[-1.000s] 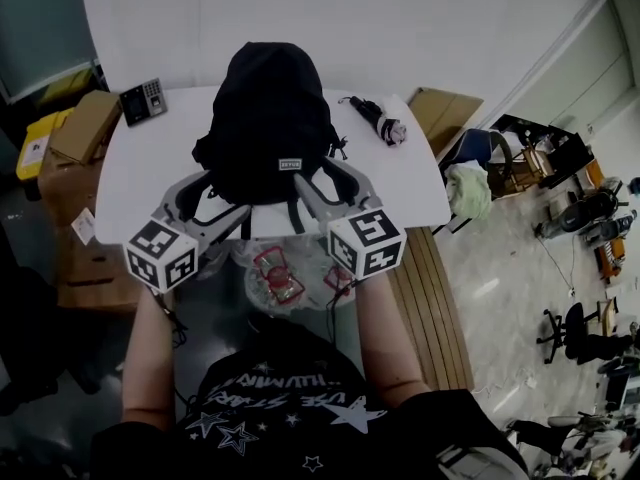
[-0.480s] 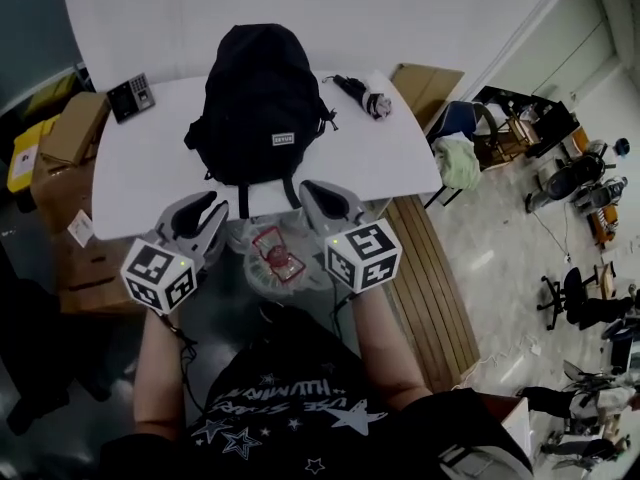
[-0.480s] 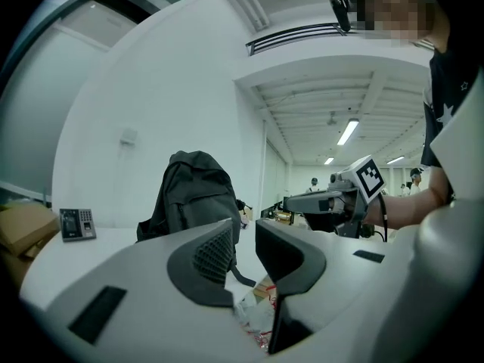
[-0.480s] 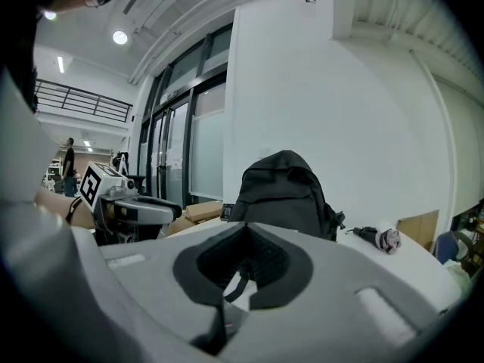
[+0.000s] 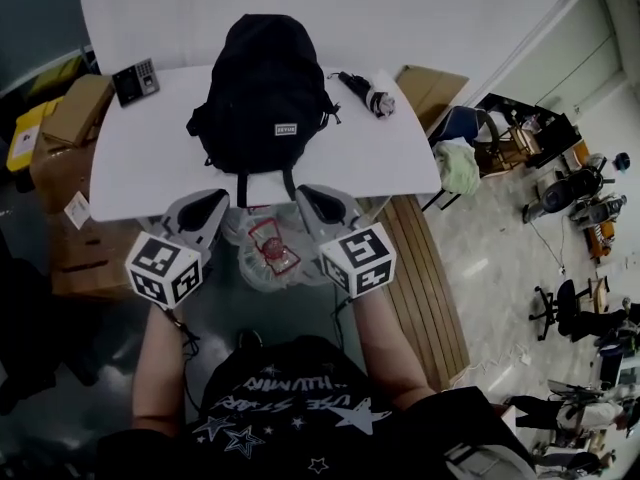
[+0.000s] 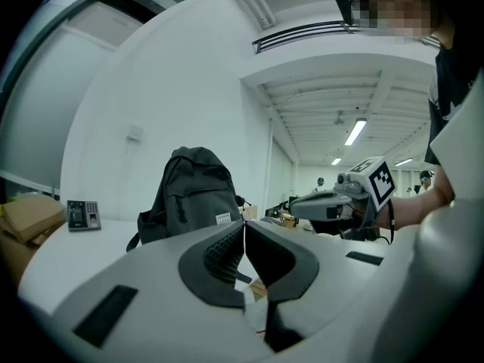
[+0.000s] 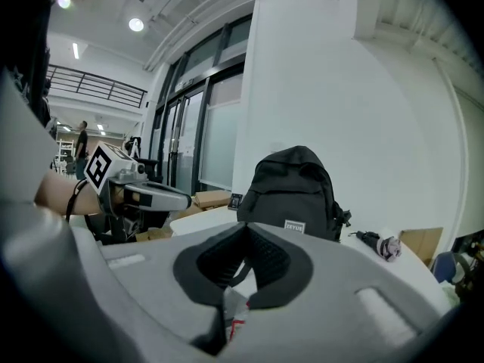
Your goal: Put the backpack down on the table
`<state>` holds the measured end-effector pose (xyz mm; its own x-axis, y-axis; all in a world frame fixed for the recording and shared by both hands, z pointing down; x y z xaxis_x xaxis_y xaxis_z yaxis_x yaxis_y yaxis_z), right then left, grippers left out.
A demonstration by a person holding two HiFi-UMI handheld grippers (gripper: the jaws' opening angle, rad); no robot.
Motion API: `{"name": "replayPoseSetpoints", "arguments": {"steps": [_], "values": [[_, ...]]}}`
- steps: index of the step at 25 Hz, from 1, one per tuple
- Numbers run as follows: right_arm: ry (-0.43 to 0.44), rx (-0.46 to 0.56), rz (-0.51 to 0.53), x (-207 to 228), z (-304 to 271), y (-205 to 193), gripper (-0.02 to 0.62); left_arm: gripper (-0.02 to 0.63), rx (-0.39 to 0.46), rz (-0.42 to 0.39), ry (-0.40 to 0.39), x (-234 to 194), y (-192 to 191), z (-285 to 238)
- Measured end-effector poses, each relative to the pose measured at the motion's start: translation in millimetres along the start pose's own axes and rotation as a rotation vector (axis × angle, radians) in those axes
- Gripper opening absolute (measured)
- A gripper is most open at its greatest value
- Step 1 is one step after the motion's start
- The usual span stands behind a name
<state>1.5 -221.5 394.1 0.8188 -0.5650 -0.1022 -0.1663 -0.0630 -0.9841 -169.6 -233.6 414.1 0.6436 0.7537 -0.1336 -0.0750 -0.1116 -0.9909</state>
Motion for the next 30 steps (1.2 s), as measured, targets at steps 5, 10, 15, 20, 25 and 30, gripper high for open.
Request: {"name": "replayPoseSetpoints", "arguments": {"steps": [5,10,15,20,25,30], "values": [[0.02,0.0,-0.062,6,28,-13,0.0,0.008,-0.025,0.009,0.041,29,-10,4],[0.038,-0.012,-0.093,3,64,-26,0.0,0.008,-0.07,0.009,0.054,70,-26,15],[0.057,-0.01,-0.101,2,102,-34,0.0,0.008,-0.072,0.042,0.065,108,-39,21],[0.092,-0.014,-0.075,0,136,-40,0.0,0.008,-0.079,0.019,0.067,143,-40,17],[0.122,0.009,-0.068,-9,161,-39,0.0,0.008,-0.085,0.007,0.079,181,-42,25],[0.168,-0.001,-0.064,-29,195,-47,0.0,0.008,-0.084,0.017,0.108,214,-46,42]]}}
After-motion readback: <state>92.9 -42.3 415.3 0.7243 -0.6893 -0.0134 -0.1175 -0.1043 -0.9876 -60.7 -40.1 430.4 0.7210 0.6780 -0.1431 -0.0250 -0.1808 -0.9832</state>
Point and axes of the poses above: the fingertips, and each gripper's own axes: z backward along the fingers, x to its right, y out of its top, the point moved 4 cm from there along z, backward along the fingers, and after that the axes turned 7 degrees about x, right-handed, at the moved point
